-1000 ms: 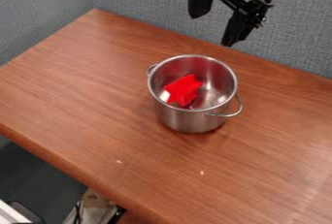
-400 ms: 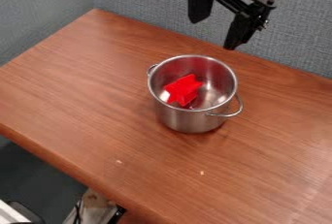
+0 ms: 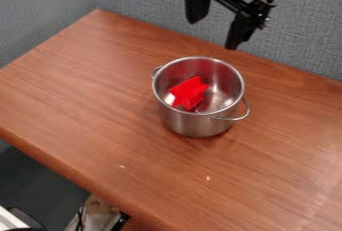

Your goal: Put the red object in the metal pot

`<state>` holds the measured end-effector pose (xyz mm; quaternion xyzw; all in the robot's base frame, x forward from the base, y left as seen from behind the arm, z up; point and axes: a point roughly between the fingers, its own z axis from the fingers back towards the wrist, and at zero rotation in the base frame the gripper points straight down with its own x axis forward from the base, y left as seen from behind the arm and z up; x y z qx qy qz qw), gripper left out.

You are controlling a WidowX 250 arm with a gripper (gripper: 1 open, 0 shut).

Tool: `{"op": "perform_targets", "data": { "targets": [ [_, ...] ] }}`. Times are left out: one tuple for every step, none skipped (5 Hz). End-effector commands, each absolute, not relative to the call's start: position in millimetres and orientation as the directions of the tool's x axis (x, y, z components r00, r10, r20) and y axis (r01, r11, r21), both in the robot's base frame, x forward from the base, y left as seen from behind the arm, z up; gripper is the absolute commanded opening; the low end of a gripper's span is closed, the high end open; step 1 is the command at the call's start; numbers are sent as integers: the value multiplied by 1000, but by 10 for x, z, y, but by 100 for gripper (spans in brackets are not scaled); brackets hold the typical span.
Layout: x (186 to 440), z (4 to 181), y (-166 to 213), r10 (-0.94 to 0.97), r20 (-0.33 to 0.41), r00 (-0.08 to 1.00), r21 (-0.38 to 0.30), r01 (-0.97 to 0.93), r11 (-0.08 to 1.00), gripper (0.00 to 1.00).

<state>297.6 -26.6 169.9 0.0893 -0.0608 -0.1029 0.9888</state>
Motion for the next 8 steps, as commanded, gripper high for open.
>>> {"op": "perform_targets", "data": {
  "targets": [
    [2938, 1811, -112, -217, 185, 958, 196, 181, 964, 100],
    [2955, 1815, -106, -308, 180, 934, 214, 269, 939, 100],
    [2951, 1810, -135, -380, 176, 908, 231, 337, 913, 100],
    [2950, 1824, -167, -445, 167, 880, 246, 400, 883, 0],
    [2949, 1842, -347, -424, 181, 887, 231, 381, 895, 100],
    [2953, 1852, -462, -394, 203, 896, 218, 351, 911, 100],
    [2971, 1808, -356, -371, 216, 903, 206, 329, 922, 100],
    [2989, 1720, -260, -354, 228, 907, 196, 313, 929, 100]
  ]
}}
